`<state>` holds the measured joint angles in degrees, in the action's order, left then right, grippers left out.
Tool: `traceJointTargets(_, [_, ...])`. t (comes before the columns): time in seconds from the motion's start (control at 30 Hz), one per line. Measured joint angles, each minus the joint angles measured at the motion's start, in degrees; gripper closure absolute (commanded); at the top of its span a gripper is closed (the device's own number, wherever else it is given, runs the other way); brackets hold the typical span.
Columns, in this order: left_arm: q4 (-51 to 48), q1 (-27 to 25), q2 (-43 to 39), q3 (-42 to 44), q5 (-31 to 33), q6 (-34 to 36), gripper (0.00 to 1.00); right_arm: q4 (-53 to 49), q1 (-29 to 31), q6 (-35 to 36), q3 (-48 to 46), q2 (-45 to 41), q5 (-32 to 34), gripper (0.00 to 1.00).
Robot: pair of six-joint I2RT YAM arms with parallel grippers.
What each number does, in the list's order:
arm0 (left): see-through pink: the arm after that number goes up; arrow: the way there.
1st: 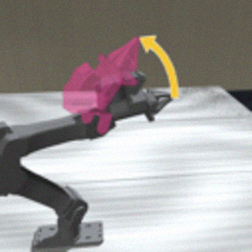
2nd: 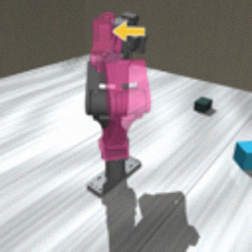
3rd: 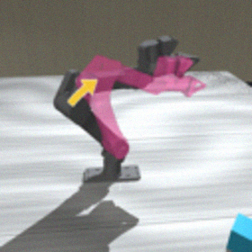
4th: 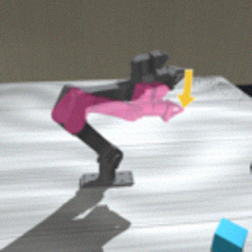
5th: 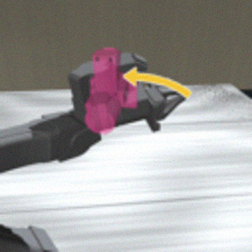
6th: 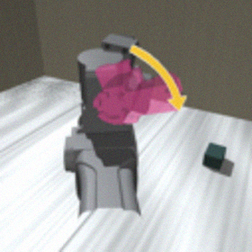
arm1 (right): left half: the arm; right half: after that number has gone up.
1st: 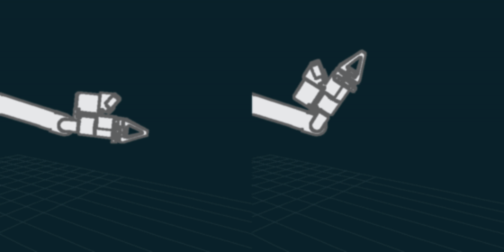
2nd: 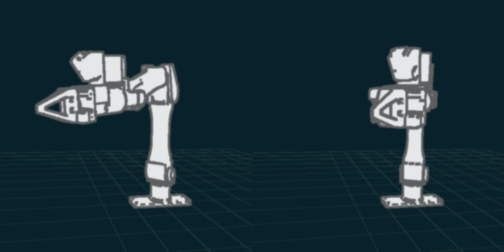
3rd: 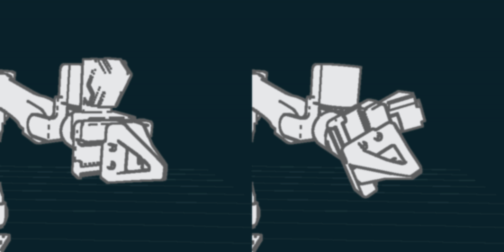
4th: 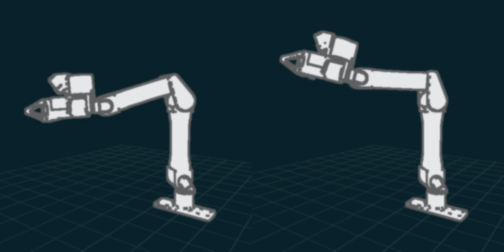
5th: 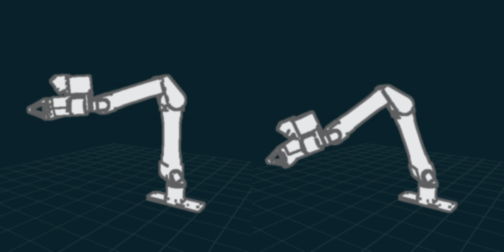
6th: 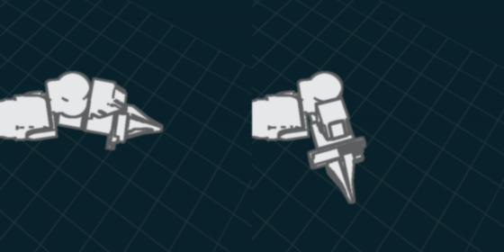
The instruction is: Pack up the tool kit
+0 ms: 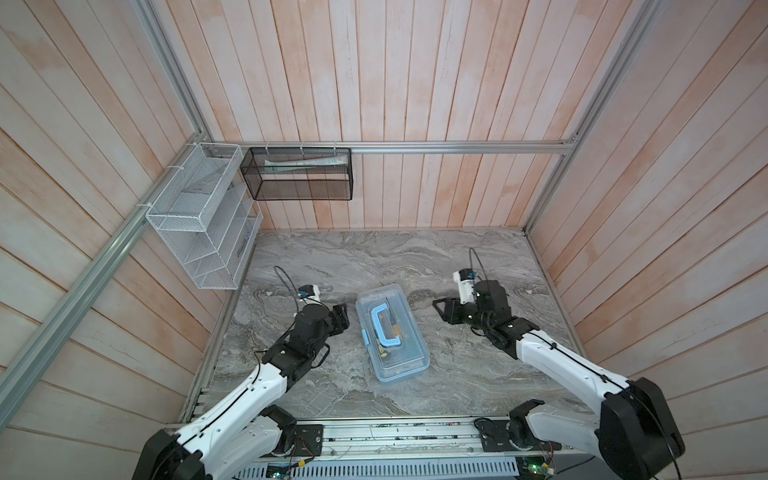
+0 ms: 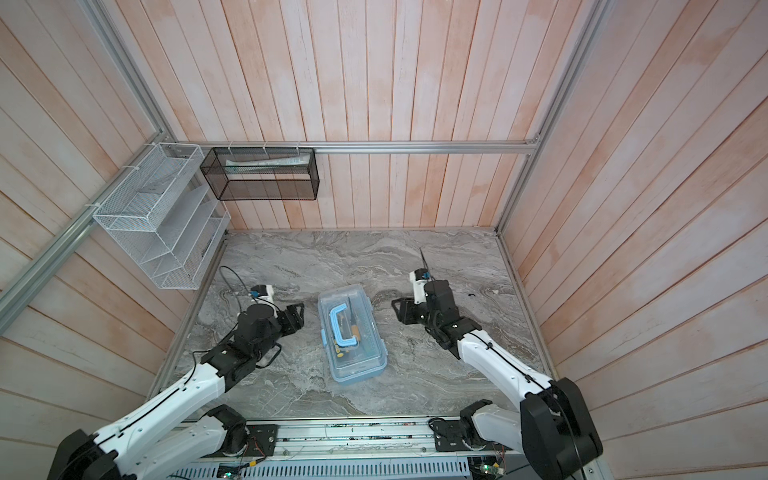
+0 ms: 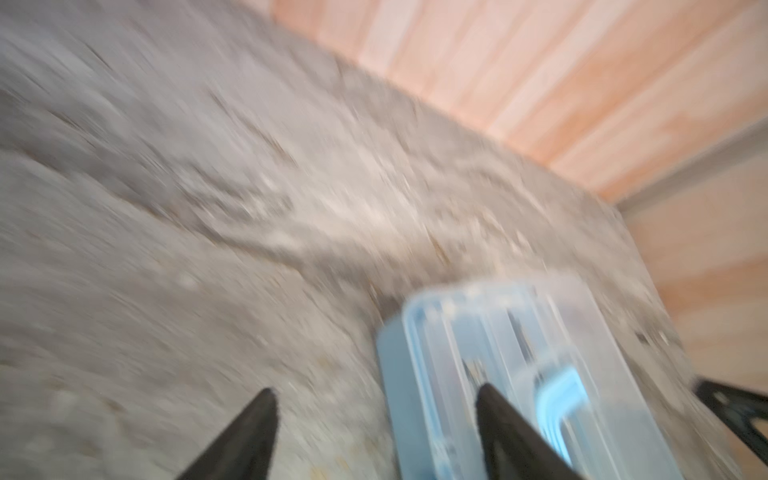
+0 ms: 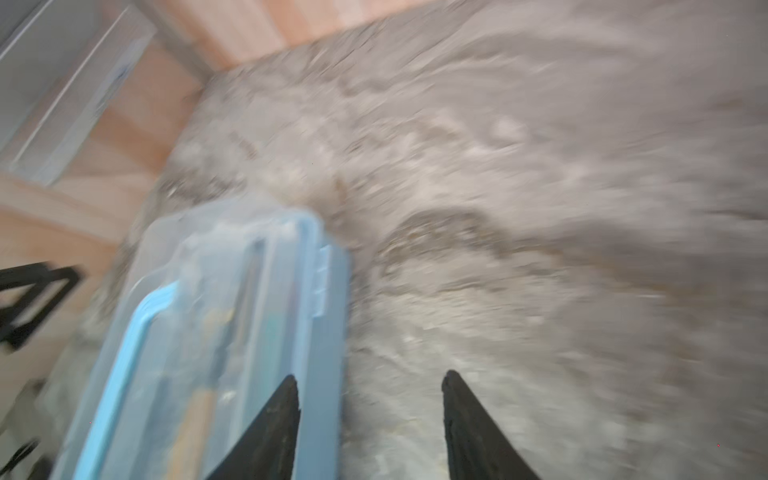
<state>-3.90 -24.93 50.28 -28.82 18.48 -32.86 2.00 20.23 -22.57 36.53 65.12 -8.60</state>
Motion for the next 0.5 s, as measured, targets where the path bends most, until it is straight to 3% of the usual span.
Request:
traceJointTargets(0.1, [8.1, 6.3, -4.1, 4.4, 7.7, 8.1, 0.00, 2.5, -7.5, 2.2, -1.9, -4.3, 7.8, 0.41])
traceJointTargets(0.2, [18.8, 11.8, -3.0, 11.5, 11.3, 14.9, 0.00, 8.3, -11.7, 5.2, -5.4, -5.5, 16.2, 0.38])
traceJointTargets(0.37, [34.0, 19.4, 7.5, 18.5, 11.8, 22.0, 0.00, 21.5, -13.7, 10.7, -12.6, 0.8, 28.8, 0.36])
traceJointTargets(0.5, [45.0, 23.9, 15.2, 18.6, 8.2, 24.5, 0.00, 29.6, -14.6, 14.6, -14.3, 7.1, 32.3, 0.36])
